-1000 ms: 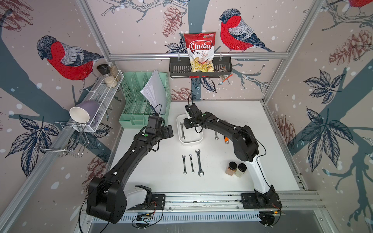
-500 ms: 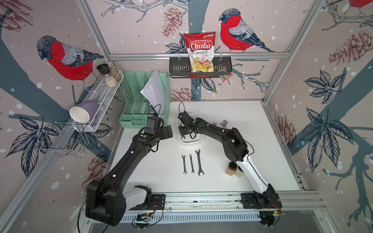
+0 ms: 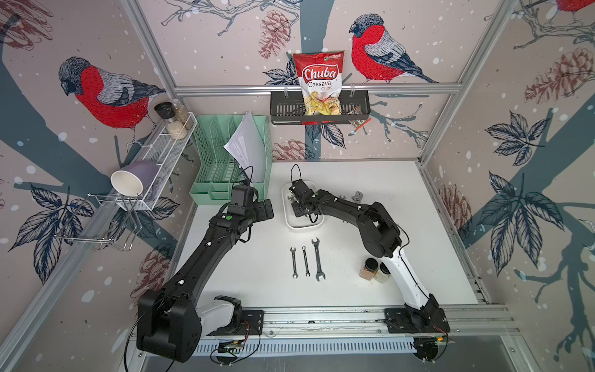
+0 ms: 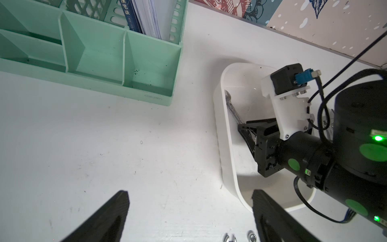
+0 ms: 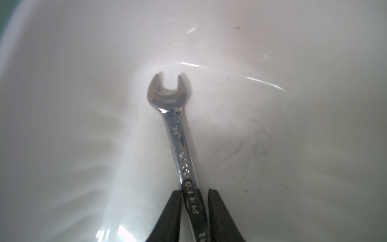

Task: Take out the wrench from the storage box
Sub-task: Pick up the wrench from the storage box.

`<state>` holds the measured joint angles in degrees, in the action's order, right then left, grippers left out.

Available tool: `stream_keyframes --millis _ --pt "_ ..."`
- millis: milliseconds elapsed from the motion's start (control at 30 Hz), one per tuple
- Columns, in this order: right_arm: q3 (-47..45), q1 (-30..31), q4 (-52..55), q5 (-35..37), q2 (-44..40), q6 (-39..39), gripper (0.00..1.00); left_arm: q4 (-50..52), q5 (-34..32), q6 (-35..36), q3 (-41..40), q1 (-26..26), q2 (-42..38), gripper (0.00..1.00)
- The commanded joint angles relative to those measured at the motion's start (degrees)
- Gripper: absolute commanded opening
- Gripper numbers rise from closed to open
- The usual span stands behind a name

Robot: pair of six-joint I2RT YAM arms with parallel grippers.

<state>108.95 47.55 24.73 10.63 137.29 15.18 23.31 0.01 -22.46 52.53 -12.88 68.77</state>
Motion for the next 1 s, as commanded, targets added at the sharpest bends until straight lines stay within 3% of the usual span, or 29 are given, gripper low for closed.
stream_keyframes --millis 0,300,667,967 --pt "-3.0 -0.8 2.6 1.9 -1.4 1.5 0.20 -0.9 0.8 0.4 0.0 0.4 0.1 0.95" --pt "-8.6 -1.6 1.4 -0.3 -5.5 4.1 0.21 -1.0 1.0 0.4 0.0 0.8 -0.3 0.95" --pt "-0.5 -3.3 3.8 -3.9 -0.7 3.7 0.26 -1.1 1.3 0.4 -0.2 0.9 -0.9 0.95" --pt "4.0 -2.4 9.2 0.5 3.4 1.6 0.32 -1.3 2.4 0.5 -0.2 1.4 -1.1 0.95"
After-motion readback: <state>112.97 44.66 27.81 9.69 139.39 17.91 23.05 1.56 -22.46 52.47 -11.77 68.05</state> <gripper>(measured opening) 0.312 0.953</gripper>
